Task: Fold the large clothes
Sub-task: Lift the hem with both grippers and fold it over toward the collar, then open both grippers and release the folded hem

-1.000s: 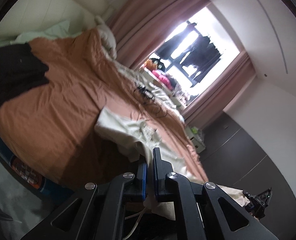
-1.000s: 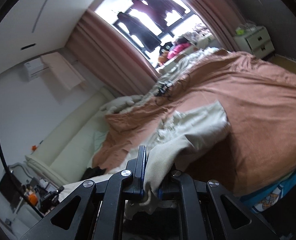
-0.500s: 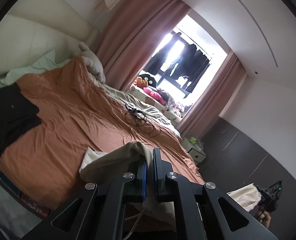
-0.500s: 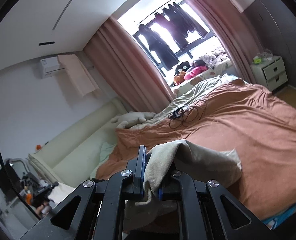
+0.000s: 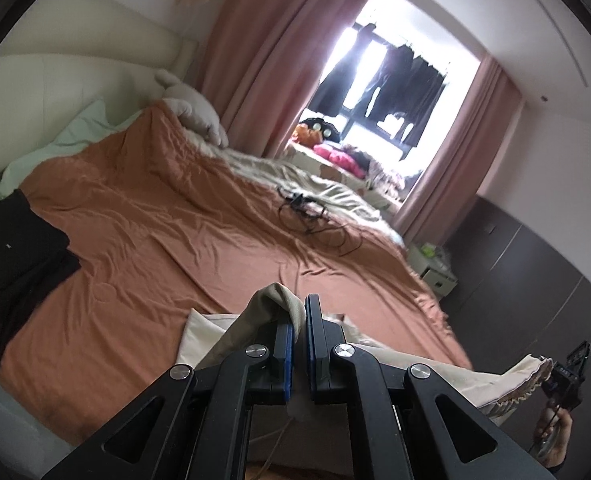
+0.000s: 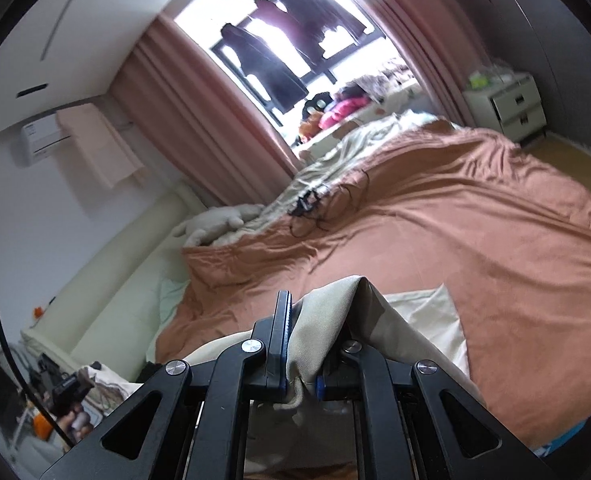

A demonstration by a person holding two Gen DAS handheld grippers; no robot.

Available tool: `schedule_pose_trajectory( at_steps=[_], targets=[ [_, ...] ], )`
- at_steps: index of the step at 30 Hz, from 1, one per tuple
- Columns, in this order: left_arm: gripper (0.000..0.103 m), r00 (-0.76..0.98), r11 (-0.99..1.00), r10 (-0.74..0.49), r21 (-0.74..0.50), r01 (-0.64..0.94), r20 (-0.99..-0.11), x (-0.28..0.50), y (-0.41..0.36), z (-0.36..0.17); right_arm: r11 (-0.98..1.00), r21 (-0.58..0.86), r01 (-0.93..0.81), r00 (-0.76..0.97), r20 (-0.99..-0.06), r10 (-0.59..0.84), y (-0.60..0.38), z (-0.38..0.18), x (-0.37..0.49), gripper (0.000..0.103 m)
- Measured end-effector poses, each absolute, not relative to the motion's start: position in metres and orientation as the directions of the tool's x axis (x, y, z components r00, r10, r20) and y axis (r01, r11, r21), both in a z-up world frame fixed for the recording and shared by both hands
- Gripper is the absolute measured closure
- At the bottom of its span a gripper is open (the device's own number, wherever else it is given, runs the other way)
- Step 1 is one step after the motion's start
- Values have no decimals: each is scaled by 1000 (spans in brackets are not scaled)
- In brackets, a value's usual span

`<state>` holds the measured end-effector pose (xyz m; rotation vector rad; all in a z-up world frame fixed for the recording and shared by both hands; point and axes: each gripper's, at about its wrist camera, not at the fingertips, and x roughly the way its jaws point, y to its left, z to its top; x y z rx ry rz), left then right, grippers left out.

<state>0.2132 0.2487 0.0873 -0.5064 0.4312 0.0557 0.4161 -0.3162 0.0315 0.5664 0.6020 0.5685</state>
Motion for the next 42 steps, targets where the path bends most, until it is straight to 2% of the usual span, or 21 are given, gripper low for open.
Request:
schedule_pose_trajectory(
  at_steps=[8, 17, 24, 26, 27, 28, 30, 31, 33, 35, 37, 40, 42],
  targets=[
    [98, 863, 872, -27, -433, -227, -505, 291, 263, 51, 779, 573, -256, 673, -473, 569, -295, 3, 474, 93],
    [98, 769, 847, -23, -421, -325, -639, 370, 283, -24, 803, 568, -179, 610, -576, 544, -273, -58, 533, 93],
    [97, 708, 843, -36, -402, -358, -706, 411, 290, -70, 819, 564, -102, 569, -642, 514, -264, -103, 564, 93],
    [97, 690, 838, -44, -403, -368, -722, 422, 291, -82, 827, 558, -61, 552, -671, 494, -262, -116, 574, 89],
    [96, 676, 835, -54, -404, -373, -734, 428, 293, -88, 827, 561, -34, 534, -690, 490, -261, -123, 580, 79],
    [94, 648, 836, -64, -395, -381, -759, 435, 294, -95, 823, 568, -3, 515, -705, 488, -262, -130, 584, 62],
    [75, 610, 831, -85, -394, -393, -788, 441, 296, -102, 828, 560, 34, 523, -716, 463, -264, -134, 584, 40],
    [68, 614, 822, -112, -420, -384, -781, 441, 297, -103, 833, 552, 31, 539, -712, 451, -265, -132, 581, 35],
    [35, 645, 826, -107, -429, -365, -757, 436, 296, -96, 852, 523, 14, 559, -711, 427, -264, -125, 577, 34],
    [17, 682, 848, -48, -391, -357, -729, 431, 290, -84, 863, 506, 4, 566, -712, 415, -261, -121, 575, 34],
    [16, 712, 869, -40, -377, -322, -701, 429, 283, -77, 866, 498, -39, 556, -710, 433, -249, -118, 573, 34],
    [16, 681, 903, -18, -304, -304, -732, 436, 266, -80, 885, 451, -116, 526, -728, 440, -218, -115, 572, 34],
    [22, 662, 921, -27, -276, -275, -749, 440, 253, -87, 890, 421, -173, 495, -744, 448, -191, -116, 571, 34]
  ],
)
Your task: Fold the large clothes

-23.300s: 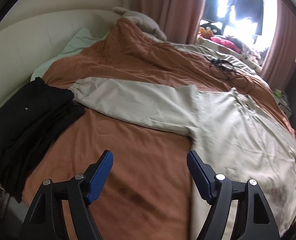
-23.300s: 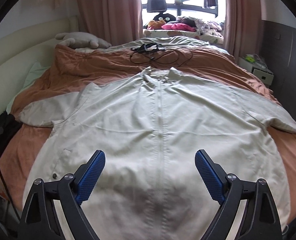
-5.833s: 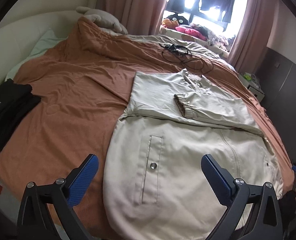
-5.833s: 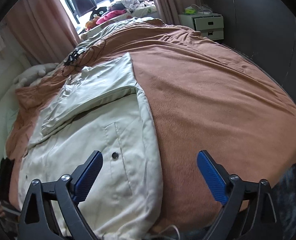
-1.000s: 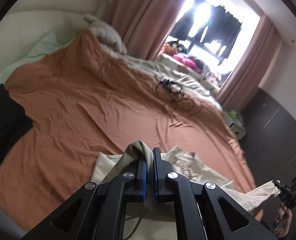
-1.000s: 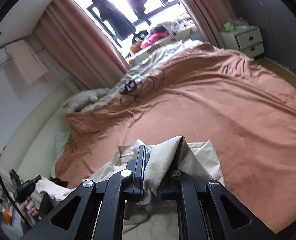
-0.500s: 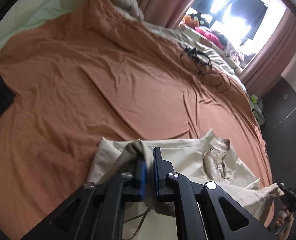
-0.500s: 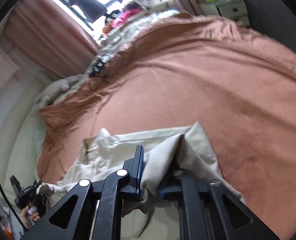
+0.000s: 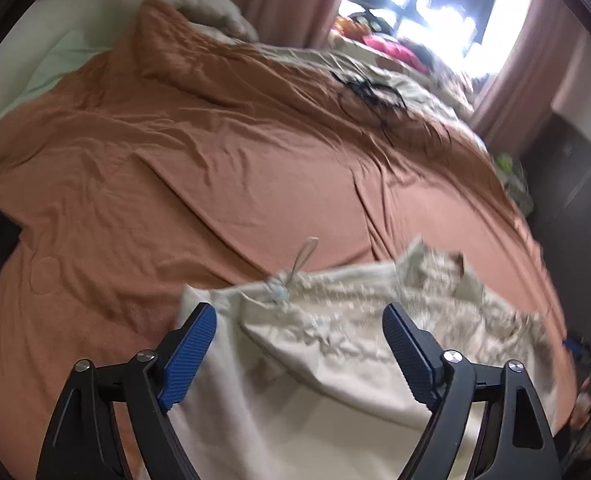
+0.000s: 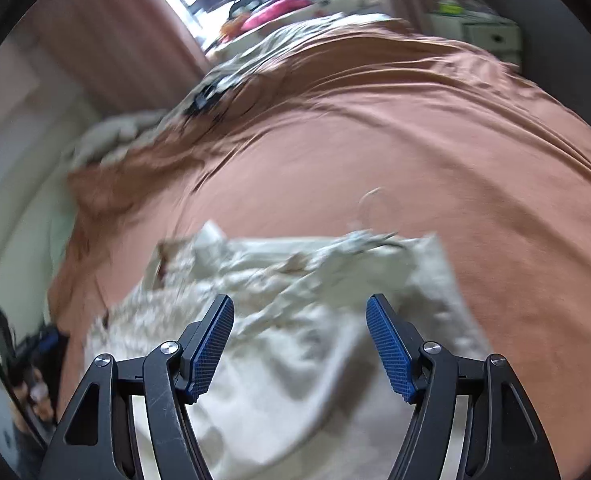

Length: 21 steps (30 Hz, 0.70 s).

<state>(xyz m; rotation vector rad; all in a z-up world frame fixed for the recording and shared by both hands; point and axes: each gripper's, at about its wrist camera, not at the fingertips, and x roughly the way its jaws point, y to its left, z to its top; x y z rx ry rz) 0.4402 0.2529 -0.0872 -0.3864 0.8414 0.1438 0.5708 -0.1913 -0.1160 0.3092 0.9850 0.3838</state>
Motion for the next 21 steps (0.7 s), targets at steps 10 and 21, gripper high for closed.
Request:
schedule_pose_trajectory(
  at_steps=[10, 21],
  targets=[
    [32, 509, 973, -69, -170, -155, -858, 470, 188, -137, 893, 319, -317, 347, -837, 422, -95, -151, 563, 34],
    [103, 379, 999, -47, -52, -3, -924, 493, 125, -184, 888, 255, -382, 249, -897, 365, -57, -190, 563, 99]
  ],
)
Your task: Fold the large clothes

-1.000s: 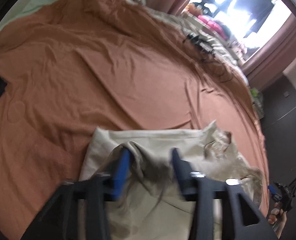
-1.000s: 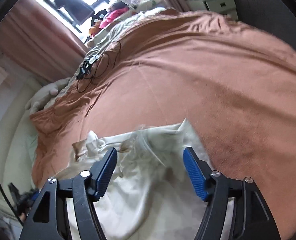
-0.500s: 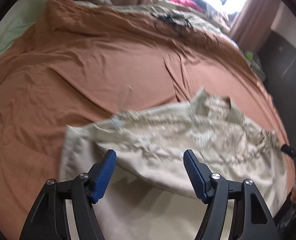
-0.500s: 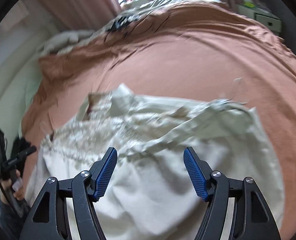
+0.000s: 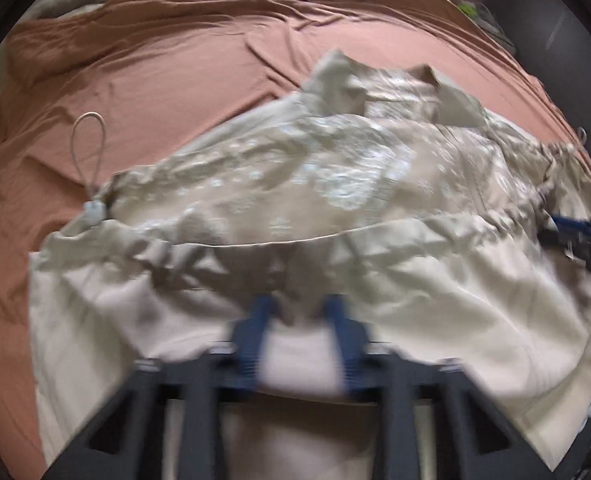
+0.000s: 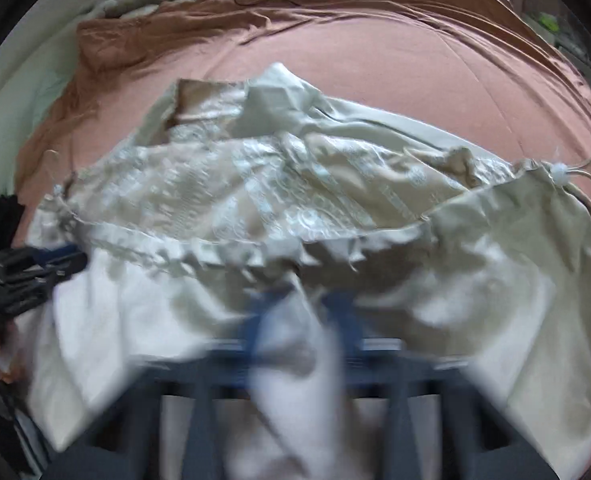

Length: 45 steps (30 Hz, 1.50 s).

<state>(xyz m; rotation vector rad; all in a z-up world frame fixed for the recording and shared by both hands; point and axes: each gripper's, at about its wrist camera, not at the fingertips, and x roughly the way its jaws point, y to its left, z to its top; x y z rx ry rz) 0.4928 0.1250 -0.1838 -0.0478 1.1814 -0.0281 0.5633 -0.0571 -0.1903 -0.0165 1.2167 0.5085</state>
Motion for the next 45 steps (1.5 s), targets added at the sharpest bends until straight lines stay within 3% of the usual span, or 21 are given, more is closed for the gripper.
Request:
schedule_pose_trajectory(
  at_steps=[10, 16, 17, 19, 21, 23, 30, 36, 45],
  targets=[
    [103, 554, 997, -71, -66, 29, -829, 482, 113, -108, 871, 274, -408, 440, -776, 451, -74, -110, 550, 100],
    [103, 519, 995, -65, -96, -32, -852, 501, 126, -108, 886, 266, -379, 455, -780, 429, -67, -114, 572, 100],
    [100, 511, 994, -64, -100, -44, -857, 503, 128, -111, 890, 258, -375, 452, -788, 419, -63, -120, 576, 100],
    [85, 494, 990, -71, -120, -69, -867, 501, 136, -117, 896, 254, -363, 442, -800, 405, -59, -132, 582, 100],
    [55, 490, 986, -78, -138, -89, -868, 493, 146, -123, 904, 248, -347, 422, -820, 387, -55, -149, 590, 100],
    [48, 492, 984, -63, -136, -114, -868, 482, 157, -130, 914, 231, -332, 406, -840, 360, -52, -166, 595, 100],
    [48, 413, 976, 23, -68, -205, -910, 460, 202, -162, 938, 179, -298, 353, -892, 282, -45, -197, 599, 99],
    [48, 386, 965, 4, -97, -242, -922, 468, 225, -178, 933, 213, -289, 349, -884, 310, -51, -174, 587, 71],
    [48, 360, 971, 101, 13, -238, -927, 512, 225, -188, 906, 299, -299, 366, -841, 398, -70, -138, 533, 70]
  ],
)
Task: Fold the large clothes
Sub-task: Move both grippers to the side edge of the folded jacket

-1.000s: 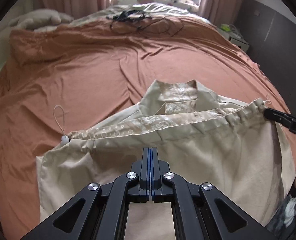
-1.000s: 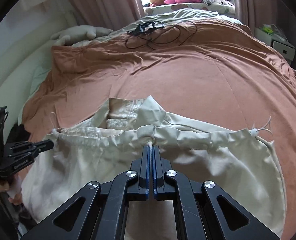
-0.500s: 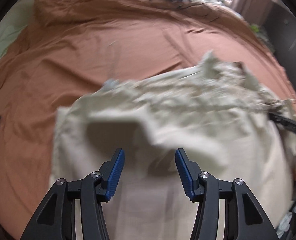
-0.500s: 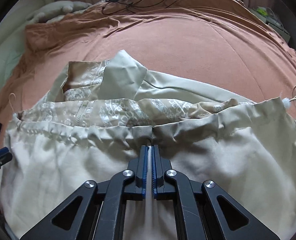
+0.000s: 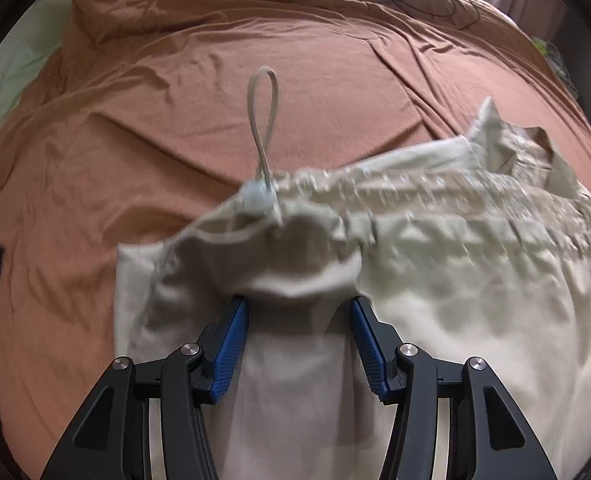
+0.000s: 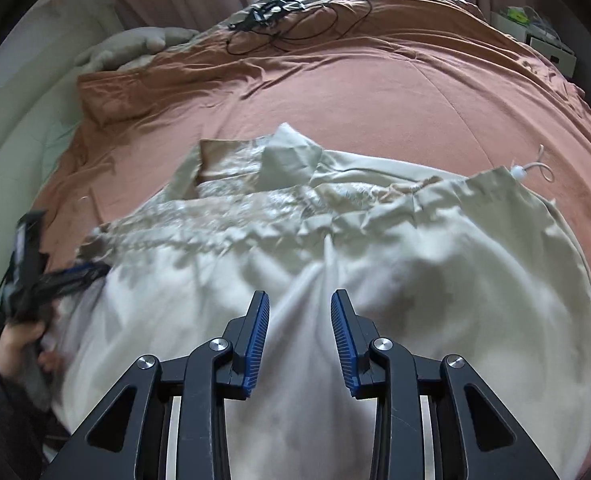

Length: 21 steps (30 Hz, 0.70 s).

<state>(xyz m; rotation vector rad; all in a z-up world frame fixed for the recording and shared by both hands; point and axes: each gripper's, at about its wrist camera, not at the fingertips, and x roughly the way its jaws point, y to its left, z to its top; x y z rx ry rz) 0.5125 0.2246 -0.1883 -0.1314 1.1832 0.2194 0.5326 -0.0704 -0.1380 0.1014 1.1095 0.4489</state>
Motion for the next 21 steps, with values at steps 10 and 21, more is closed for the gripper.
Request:
schedule_pose_trajectory(
  at_steps=[10, 21],
  targets=[
    [49, 362, 938, 165, 32, -345, -917, 524, 256, -185, 874, 291, -391, 325, -844, 426, -52, -132, 478, 70],
    [49, 471, 943, 101, -66, -325, -876, 449, 281, -132, 862, 280, -424, 317, -845, 430, -38, -141, 432, 70]
  ],
)
